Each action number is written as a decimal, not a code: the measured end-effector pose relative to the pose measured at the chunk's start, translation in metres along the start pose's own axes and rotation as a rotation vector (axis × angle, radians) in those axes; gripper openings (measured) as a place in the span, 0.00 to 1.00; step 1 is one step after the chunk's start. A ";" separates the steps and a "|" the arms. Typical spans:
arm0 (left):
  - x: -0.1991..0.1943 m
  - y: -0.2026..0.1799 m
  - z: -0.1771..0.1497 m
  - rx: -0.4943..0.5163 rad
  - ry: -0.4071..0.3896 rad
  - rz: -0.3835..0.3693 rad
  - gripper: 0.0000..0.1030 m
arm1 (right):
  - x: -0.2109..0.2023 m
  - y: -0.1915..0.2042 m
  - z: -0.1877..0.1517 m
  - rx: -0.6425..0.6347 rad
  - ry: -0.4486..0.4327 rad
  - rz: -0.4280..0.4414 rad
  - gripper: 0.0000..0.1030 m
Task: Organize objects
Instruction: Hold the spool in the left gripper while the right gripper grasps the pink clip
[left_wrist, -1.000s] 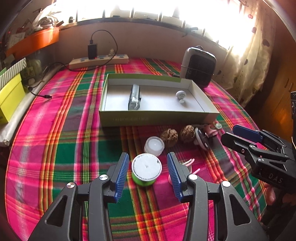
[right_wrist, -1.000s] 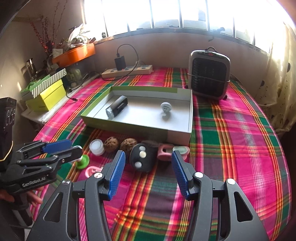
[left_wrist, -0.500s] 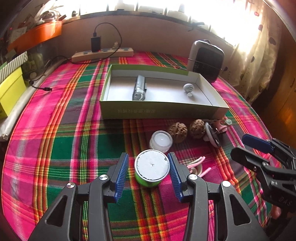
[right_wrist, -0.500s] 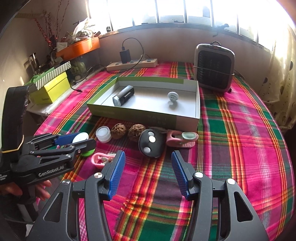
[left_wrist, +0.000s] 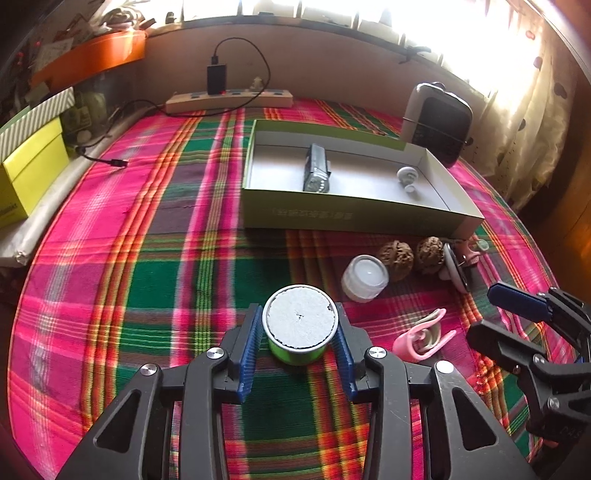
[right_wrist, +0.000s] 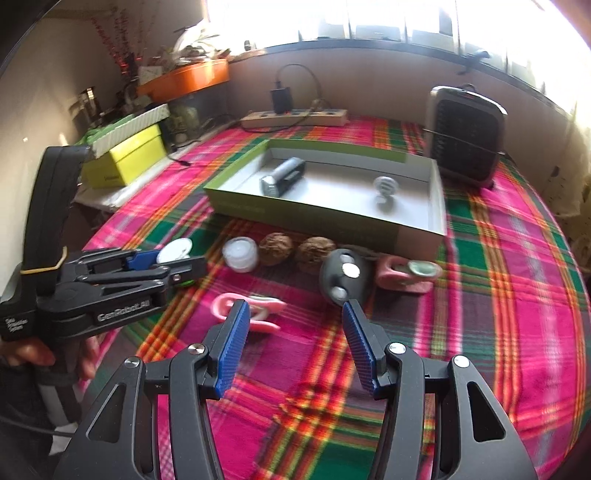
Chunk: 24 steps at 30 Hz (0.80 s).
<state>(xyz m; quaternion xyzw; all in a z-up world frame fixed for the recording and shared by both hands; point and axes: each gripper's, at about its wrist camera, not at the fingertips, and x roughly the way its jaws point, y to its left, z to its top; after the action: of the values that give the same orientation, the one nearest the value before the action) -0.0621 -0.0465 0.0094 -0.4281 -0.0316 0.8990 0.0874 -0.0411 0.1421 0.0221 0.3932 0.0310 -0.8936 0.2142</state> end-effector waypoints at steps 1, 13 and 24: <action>-0.001 0.001 0.000 0.000 -0.001 0.001 0.33 | 0.001 0.001 0.000 -0.006 0.000 0.016 0.52; -0.003 0.009 -0.004 0.001 -0.008 0.012 0.33 | 0.029 0.022 0.009 -0.135 0.054 0.146 0.52; -0.003 0.009 -0.004 0.000 -0.009 0.012 0.33 | 0.023 0.031 -0.003 -0.236 0.106 0.181 0.52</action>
<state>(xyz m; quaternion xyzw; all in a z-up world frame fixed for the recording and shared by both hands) -0.0584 -0.0559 0.0082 -0.4244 -0.0293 0.9013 0.0817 -0.0402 0.1064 0.0073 0.4132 0.1115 -0.8388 0.3366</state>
